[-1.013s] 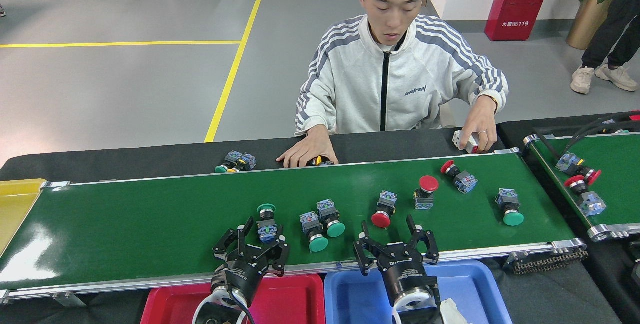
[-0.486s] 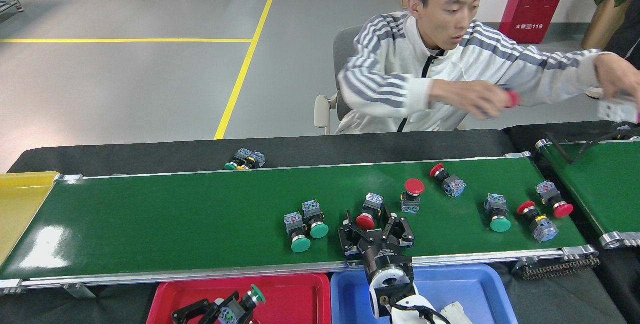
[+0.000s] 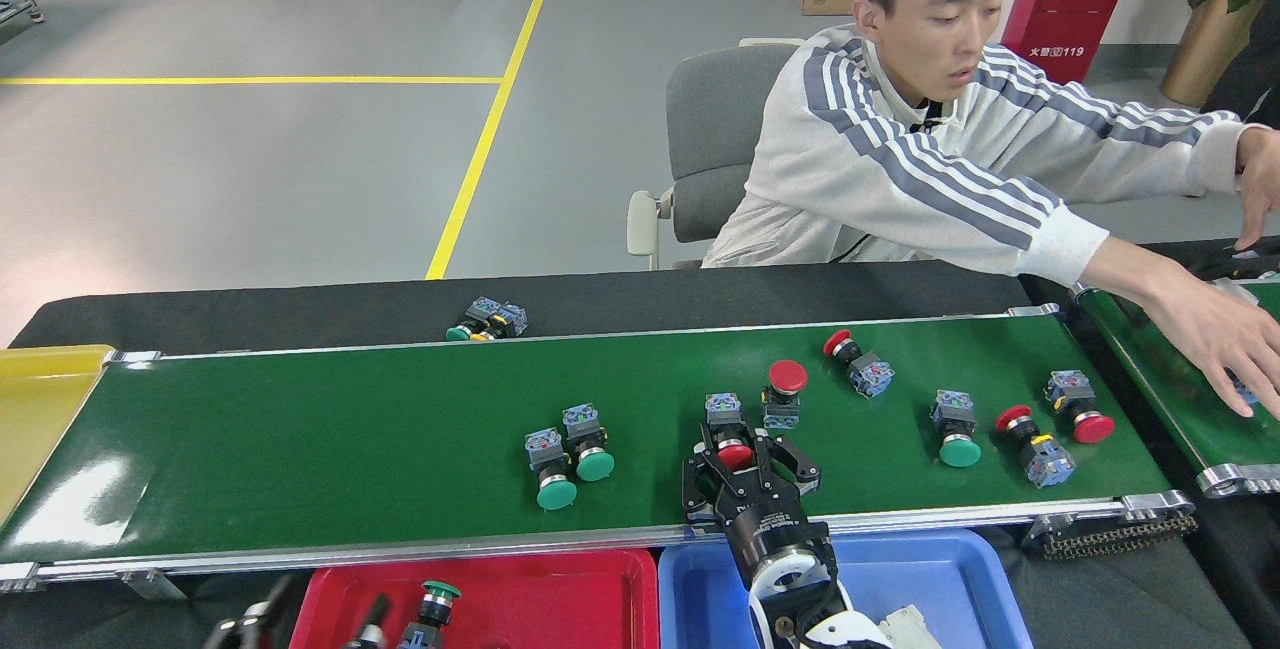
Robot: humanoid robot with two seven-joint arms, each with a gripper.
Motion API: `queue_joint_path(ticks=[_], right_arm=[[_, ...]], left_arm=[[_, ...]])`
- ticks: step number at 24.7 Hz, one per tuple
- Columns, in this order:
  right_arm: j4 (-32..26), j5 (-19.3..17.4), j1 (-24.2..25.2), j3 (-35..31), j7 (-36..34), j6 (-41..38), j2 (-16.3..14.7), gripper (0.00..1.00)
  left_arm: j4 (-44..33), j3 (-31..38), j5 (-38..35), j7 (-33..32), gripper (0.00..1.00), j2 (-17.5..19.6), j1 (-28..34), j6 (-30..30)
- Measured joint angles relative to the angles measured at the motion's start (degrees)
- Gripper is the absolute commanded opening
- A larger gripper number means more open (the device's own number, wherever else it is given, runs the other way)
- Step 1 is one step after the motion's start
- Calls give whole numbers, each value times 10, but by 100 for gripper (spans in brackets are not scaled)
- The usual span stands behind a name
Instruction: Pick switch part from conveyor to tray
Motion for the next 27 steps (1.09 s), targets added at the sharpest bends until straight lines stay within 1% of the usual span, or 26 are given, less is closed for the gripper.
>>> queue_joint_path(ticks=[1, 2, 3, 4, 5, 9, 13, 15, 18, 21, 22, 24, 27], right_arm=[[-25, 0, 17, 6, 0, -33, -3, 2], [-46, 1, 32, 15, 0, -61, -3, 11], [-62, 2, 44, 27, -1, -89, -4, 34], [-70, 3, 50, 39, -1, -115, -4, 76], [-75, 4, 52, 57, -2, -133, -4, 97], [-77, 4, 53, 117, -2, -165, -4, 99], [-81, 4, 55, 122, -4, -171, -4, 99], [-89, 3, 66, 104, -3, -158, -7, 97], [-104, 3, 99, 52, -13, -71, -22, 97], [-112, 3, 139, 4, -67, 42, -52, 97], [-113, 2, 151, -6, -89, 80, -56, 97], [-113, -1, 173, -30, -120, 140, -57, 97], [-113, -9, 185, -75, -135, 186, -55, 97]], left_arm=[[2, 11, 0, 7, 100, 0, 0, 2], [4, 17, 0, 12, 100, 0, 1, 3], [5, 19, 0, 17, 100, 0, 1, 4], [7, 21, 0, 20, 100, 0, 1, 5], [7, 21, 0, 22, 100, 0, 1, 6], [7, 17, 0, 27, 100, 1, 1, 8], [7, -3, -2, 25, 100, 5, 0, 4], [2, -24, -3, 8, 100, 5, -2, 2], [-5, -70, -4, -35, 100, 12, -20, 0], [-9, -113, -7, -65, 100, 12, -42, 23], [-9, -126, -14, -69, 100, 13, -48, 32], [-7, -151, -45, -76, 100, 13, -65, 49], [-5, -162, -88, -80, 100, 9, -87, 67]])
